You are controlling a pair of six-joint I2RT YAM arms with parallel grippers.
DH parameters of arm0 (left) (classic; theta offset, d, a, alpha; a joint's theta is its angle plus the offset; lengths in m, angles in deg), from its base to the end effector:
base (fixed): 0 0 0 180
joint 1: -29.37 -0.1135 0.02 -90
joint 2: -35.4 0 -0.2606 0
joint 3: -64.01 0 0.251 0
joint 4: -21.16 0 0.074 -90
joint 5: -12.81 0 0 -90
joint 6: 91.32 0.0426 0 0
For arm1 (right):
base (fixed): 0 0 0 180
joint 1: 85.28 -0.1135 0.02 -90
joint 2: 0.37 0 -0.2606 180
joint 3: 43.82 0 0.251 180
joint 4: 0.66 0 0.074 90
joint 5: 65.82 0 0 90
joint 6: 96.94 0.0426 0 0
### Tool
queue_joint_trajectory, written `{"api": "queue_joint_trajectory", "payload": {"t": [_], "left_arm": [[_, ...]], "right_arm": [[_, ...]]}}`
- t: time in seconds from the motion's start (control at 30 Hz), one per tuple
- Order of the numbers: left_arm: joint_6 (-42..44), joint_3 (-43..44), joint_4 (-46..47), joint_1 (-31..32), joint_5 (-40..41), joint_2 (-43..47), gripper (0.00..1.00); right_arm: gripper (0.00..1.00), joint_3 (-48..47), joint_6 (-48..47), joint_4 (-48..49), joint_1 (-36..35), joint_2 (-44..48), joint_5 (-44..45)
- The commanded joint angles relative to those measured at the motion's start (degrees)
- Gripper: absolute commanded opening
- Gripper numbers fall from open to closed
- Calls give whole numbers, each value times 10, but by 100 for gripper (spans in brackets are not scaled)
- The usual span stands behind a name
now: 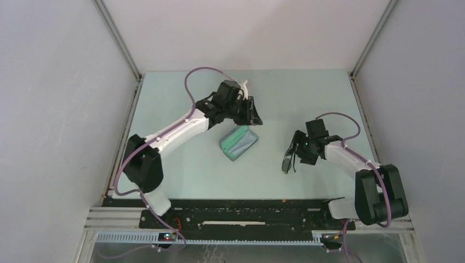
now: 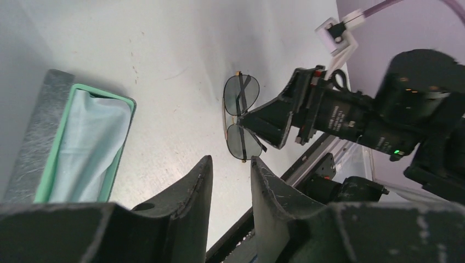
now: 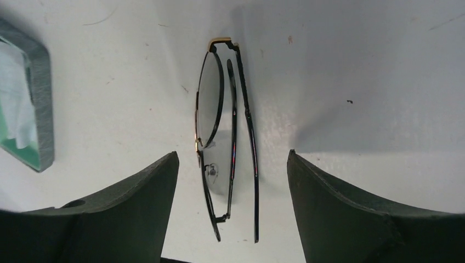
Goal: Organize the sunglasses
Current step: Fold the sunglasses at the center of the board.
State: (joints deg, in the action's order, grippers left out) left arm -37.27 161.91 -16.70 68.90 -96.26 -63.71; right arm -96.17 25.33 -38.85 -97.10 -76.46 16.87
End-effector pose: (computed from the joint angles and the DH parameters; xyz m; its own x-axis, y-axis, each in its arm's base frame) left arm 0.3004 -0.2659 0.2935 -0.8615 -0.0084 -0.5076 0.3600 0.6949 -0.6225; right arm 0.2356 0.0548 0.1628 -0.8700 0.3590 -0.3379 0.2398 0.9070 0.3462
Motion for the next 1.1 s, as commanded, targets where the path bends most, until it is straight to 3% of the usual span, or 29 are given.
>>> {"api": "queue_joint_trajectory", "payload": {"t": [0.0, 0.17, 0.47, 0.63, 0.8, 1.07], "left_arm": [[-11, -40, 28, -5, 13, 33, 37], [-20, -52, 41, -5, -5, 26, 36], [-22, -66, 46, -6, -13, 28, 36], [-24, -74, 52, -5, -16, 31, 36], [-25, -76, 54, -5, -19, 30, 36], [-23, -81, 56, -5, -26, 28, 36]], "right_arm": [[81, -12, 5, 26, -24, -26, 30], [79, -21, 25, 32, -48, -61, 61], [52, -51, 36, 4, -70, -102, 135], [45, -51, 42, 4, -80, -95, 137], [47, -51, 44, 2, -82, -77, 131], [66, -51, 29, -16, -87, -65, 120]]}}
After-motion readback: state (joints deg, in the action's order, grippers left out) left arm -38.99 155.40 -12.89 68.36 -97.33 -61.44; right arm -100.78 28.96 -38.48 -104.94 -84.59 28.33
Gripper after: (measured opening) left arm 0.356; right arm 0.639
